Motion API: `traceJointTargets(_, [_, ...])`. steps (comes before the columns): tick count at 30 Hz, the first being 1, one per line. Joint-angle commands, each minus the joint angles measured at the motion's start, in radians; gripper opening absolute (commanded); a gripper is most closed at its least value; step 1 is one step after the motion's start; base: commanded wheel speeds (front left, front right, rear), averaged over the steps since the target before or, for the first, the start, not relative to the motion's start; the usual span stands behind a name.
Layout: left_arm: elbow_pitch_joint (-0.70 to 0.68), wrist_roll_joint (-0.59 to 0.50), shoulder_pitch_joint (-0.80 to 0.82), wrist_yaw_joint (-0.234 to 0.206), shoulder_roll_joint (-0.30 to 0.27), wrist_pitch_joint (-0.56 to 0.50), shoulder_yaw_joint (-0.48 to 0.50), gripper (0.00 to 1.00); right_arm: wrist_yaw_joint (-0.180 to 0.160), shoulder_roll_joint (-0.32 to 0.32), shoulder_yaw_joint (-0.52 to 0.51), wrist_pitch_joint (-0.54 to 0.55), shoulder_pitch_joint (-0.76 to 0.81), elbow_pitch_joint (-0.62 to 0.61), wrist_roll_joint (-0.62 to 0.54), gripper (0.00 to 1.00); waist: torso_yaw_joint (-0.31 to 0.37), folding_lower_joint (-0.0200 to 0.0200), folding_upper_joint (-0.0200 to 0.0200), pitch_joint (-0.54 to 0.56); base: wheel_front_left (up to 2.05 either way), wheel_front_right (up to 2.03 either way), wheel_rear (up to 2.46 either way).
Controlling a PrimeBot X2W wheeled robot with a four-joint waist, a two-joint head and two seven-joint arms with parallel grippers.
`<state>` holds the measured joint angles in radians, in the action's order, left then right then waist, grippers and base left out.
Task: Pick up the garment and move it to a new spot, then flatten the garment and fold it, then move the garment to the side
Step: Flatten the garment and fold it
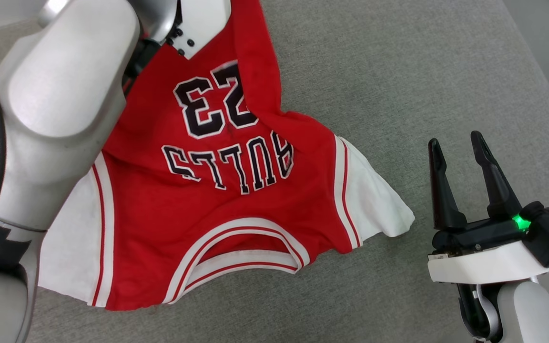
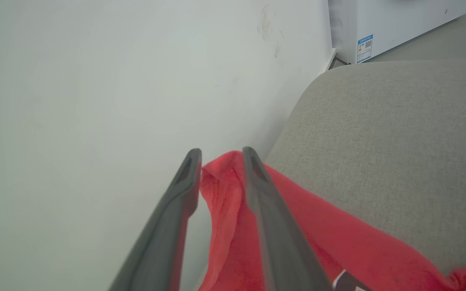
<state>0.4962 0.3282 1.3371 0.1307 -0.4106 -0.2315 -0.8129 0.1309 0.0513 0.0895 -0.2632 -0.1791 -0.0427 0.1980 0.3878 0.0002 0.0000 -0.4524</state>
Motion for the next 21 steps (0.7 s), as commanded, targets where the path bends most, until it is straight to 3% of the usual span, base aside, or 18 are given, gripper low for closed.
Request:
traceJointTargets(1, [0.020,0.009,0.001,-0.002,0.000,0.026,0.000,1.00,0.000,-0.002,0.000,-0.002,-0.016,-0.001,-0.007,1.00,-0.010,-0.0002,0.0000,0.004,0.00,0.00,0.00])
traceJointTargets(9, [0.123,0.088,-0.106,-0.006,0.023,0.157,0.011,1.00,0.000,-0.002,-0.036,-0.002,-0.001,0.006,-0.074,1.00,-0.113,-0.0002,0.0000,0.092,0.00,0.00,0.00])
traceJointTargets(13, [0.110,0.156,-0.187,-0.040,0.037,0.240,0.065,1.00,0.000,-0.001,-0.059,-0.002,0.022,0.011,-0.113,1.00,-0.178,-0.0002,0.0000,0.156,0.00,0.00,0.00])
traceJointTargets(21, [0.012,0.247,-0.423,-0.132,-0.007,0.392,0.152,1.00,0.000,-0.001,-0.095,-0.002,0.074,0.015,-0.175,1.00,-0.302,-0.0002,0.0000,0.273,0.00,0.00,0.00])
